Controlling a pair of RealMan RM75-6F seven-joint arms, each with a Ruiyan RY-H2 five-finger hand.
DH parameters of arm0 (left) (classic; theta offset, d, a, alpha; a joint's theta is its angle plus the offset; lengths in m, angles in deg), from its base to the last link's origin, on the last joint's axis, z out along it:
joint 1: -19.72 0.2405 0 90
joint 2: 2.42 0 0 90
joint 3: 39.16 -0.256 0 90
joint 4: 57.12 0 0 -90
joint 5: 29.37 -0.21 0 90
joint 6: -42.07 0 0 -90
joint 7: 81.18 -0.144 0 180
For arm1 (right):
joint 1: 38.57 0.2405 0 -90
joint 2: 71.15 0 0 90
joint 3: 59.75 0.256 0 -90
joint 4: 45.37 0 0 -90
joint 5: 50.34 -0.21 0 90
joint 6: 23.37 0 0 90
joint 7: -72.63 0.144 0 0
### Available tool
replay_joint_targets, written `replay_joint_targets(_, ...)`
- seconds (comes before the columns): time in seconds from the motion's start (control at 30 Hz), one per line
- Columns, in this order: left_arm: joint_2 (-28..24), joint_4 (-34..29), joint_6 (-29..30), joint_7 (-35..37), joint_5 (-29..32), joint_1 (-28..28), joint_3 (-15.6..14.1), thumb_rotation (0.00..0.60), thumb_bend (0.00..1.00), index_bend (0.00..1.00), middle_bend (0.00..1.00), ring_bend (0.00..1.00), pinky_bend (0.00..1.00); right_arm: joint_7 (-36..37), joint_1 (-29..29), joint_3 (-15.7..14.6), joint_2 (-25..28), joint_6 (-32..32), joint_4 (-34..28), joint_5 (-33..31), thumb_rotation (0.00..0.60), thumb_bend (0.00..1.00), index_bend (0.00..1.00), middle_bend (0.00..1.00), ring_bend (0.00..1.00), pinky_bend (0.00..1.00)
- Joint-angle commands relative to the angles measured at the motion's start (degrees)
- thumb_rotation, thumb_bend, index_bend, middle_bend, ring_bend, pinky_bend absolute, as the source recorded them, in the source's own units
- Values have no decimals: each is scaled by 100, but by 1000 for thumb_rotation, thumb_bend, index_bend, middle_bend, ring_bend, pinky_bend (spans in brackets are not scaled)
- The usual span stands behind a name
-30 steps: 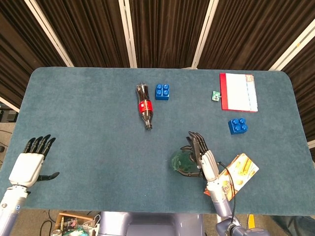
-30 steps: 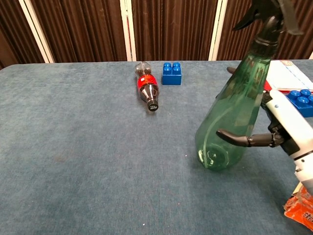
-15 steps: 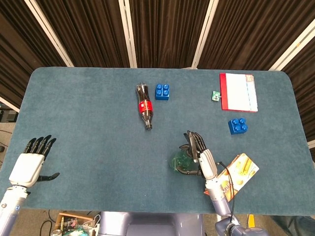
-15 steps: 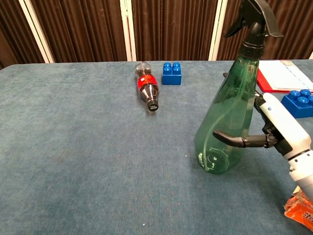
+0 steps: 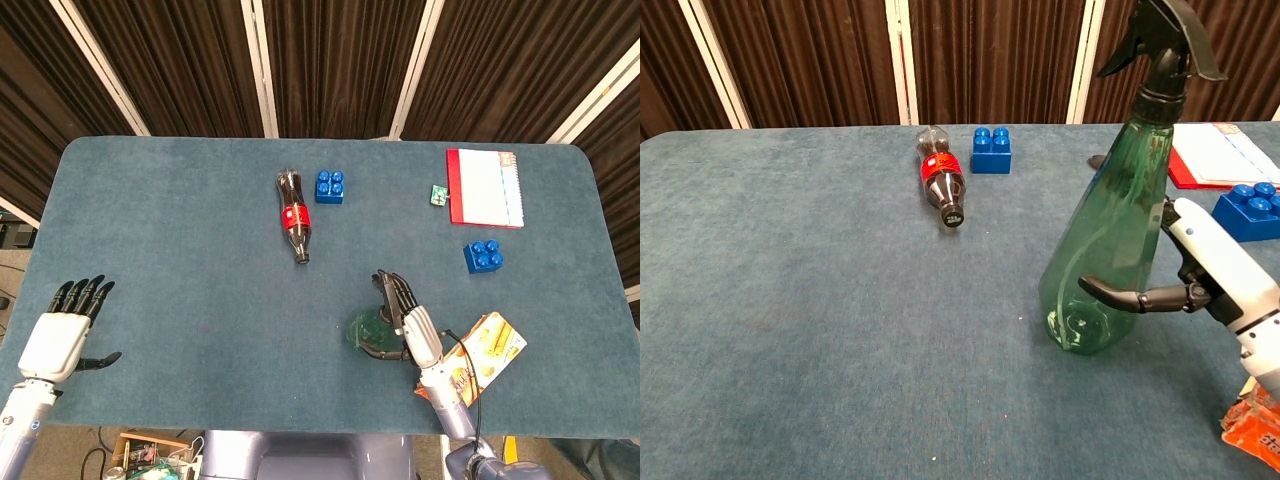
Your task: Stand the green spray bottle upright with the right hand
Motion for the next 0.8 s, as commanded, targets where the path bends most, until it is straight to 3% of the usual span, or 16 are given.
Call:
replay_joint_targets(0.03,-10,-2,12,22,-21,9,-6,600,60,0,0,1,41,-108,-5,-22,40,-6,-60,6,600,108,0,0,0,0)
replay_joint_targets(0.53,-62,-29,133,120,-213,78,-56,600,60,0,0,0,41,-383,-135,-62,434,412,-577,68,600,65,0,0,0,0)
replay_joint_targets(0.8,-93,-42,240,174,-345,138,-91,600,60,0,0,0,41,-597,-299,-228,1058,677,-878,227,600,64,0,0,0,0)
